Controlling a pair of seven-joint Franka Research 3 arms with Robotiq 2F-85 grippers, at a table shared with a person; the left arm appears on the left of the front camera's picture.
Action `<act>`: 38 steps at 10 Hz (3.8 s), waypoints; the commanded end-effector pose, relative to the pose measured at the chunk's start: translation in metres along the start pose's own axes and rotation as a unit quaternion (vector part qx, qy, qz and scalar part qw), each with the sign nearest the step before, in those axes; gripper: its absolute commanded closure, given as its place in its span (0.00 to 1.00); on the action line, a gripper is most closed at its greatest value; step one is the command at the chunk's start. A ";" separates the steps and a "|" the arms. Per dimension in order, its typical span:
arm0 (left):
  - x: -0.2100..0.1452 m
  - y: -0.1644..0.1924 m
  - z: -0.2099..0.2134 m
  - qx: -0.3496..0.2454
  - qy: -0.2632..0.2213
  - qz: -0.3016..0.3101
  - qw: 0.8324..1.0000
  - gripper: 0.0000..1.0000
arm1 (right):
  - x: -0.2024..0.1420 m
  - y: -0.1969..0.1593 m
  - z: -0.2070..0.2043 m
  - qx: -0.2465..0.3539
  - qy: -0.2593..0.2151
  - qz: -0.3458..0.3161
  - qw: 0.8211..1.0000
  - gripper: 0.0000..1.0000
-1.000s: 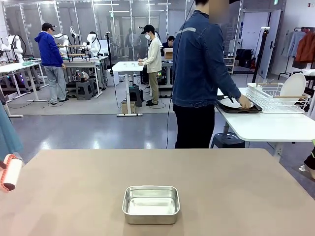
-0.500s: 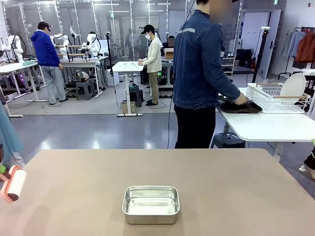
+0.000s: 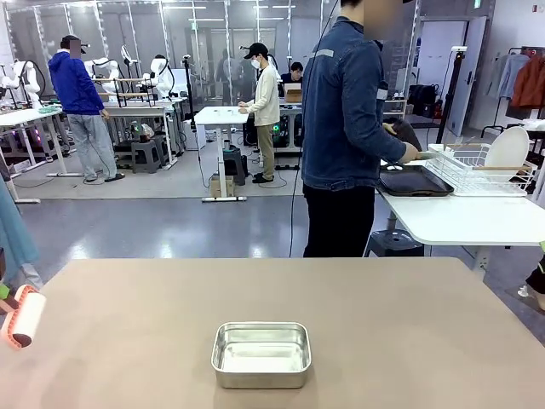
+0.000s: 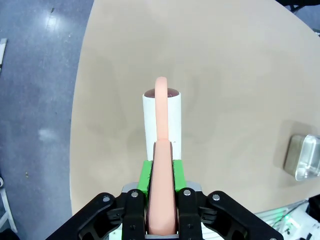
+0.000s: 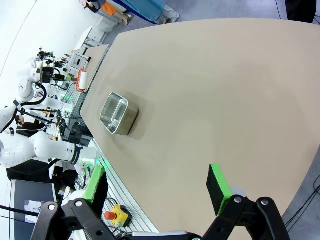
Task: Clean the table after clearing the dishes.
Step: Place the Lint Roller back on top of the Airtight Container.
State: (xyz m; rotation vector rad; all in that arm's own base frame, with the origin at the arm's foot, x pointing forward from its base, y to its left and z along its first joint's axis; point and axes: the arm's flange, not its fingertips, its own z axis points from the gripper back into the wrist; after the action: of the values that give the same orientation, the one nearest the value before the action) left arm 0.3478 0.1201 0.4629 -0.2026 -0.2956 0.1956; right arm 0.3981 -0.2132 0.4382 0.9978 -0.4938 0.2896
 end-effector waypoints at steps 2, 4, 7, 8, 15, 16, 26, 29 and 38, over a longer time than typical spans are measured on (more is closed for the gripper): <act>0.000 0.002 0.003 0.005 -0.006 -0.006 1.000 0.79 | -0.001 0.006 0.000 -0.007 0.003 -0.011 1.000 0.00; 0.017 -0.031 0.018 0.035 -0.032 -0.076 0.996 0.79 | -0.001 0.006 0.000 -0.007 0.003 -0.011 1.000 0.00; 0.044 -0.177 0.049 0.059 -0.054 -0.255 0.964 0.79 | -0.001 0.006 0.000 -0.007 0.003 -0.011 1.000 0.00; 0.039 -0.228 0.064 0.060 -0.050 -0.296 0.952 0.79 | -0.001 0.006 0.000 -0.007 0.003 -0.011 1.000 0.00; -0.030 -0.434 0.020 0.055 0.033 -0.601 0.797 0.79 | -0.001 0.006 0.000 -0.007 0.003 -0.011 1.000 0.00; -0.037 -0.446 0.012 0.048 0.030 -0.620 0.783 0.79 | -0.001 0.006 0.000 -0.007 0.003 -0.011 1.000 0.00; -0.074 -0.467 -0.037 0.019 0.048 -0.704 0.709 0.79 | -0.001 0.006 0.000 -0.007 0.003 -0.011 1.000 0.00; -0.086 -0.475 -0.066 -0.003 0.089 -0.741 0.666 0.79 | -0.001 0.006 0.000 -0.007 0.003 -0.011 1.000 0.00; -0.041 -0.497 -0.125 -0.045 0.154 -0.787 0.595 0.79 | -0.001 0.006 0.000 -0.007 0.003 -0.011 1.000 0.00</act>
State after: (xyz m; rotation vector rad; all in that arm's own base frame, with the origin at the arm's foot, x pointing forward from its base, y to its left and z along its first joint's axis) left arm 0.4157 -0.3857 0.4352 0.0008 -0.0836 -1.6196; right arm 0.3984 -0.2125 0.4381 0.9977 -0.4925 0.2907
